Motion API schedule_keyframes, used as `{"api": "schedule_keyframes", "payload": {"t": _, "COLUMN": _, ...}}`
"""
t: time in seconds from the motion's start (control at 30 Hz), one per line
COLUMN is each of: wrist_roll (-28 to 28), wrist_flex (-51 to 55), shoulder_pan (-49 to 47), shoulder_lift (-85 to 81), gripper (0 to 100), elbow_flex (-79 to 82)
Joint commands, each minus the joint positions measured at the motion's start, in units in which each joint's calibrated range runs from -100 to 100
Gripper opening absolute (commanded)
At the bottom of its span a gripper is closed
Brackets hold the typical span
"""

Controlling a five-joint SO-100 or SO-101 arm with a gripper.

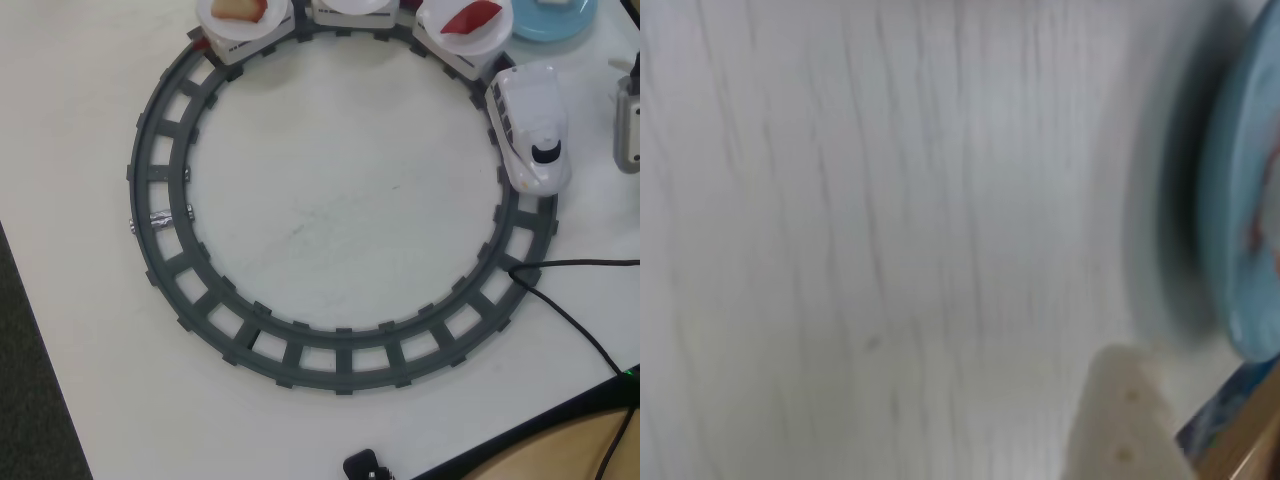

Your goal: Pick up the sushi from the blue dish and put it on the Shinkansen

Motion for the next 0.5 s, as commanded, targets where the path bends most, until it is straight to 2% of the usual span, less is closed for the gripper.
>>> {"api": "schedule_keyframes", "payload": {"t": 0.0, "wrist_roll": 0.12, "wrist_flex": -1.56, "shoulder_pan": 3.94, "shoulder_lift": 16.23, "gripper": 17, "elbow_flex": -15.68}}
{"api": "schedule_keyframes", "payload": {"t": 0.13, "wrist_roll": 0.17, "wrist_flex": 0.07, "shoulder_pan": 7.28, "shoulder_lift": 27.42, "gripper": 18, "elbow_flex": -27.35}}
{"api": "schedule_keyframes", "payload": {"t": 0.4, "wrist_roll": -0.62, "wrist_flex": 16.50, "shoulder_pan": 4.64, "shoulder_lift": 40.28, "gripper": 18, "elbow_flex": -49.34}}
{"api": "schedule_keyframes", "payload": {"t": 0.47, "wrist_roll": -2.24, "wrist_flex": 19.84, "shoulder_pan": 3.85, "shoulder_lift": 43.46, "gripper": 18, "elbow_flex": -54.91}}
